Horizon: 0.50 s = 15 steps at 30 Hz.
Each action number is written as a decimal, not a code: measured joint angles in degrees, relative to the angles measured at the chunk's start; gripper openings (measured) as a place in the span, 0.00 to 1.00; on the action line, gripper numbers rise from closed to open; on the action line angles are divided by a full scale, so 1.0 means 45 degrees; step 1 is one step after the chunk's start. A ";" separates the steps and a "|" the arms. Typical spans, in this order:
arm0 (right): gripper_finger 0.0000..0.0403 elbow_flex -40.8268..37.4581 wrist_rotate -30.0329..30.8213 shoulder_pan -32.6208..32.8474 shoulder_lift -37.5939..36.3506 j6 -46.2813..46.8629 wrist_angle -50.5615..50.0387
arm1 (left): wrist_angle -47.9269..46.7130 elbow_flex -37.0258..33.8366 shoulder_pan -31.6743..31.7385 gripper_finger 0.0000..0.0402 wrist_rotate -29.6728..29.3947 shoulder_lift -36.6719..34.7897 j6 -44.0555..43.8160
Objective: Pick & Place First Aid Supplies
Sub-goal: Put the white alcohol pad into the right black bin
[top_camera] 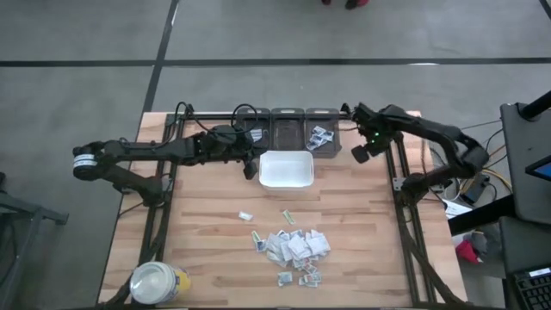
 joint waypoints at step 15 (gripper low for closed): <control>0.02 0.0181 -0.7470 0.0009 -0.5079 0.0405 0.7523 | -0.0005 -0.0015 0.0144 0.00 0.0024 0.0000 0.0480</control>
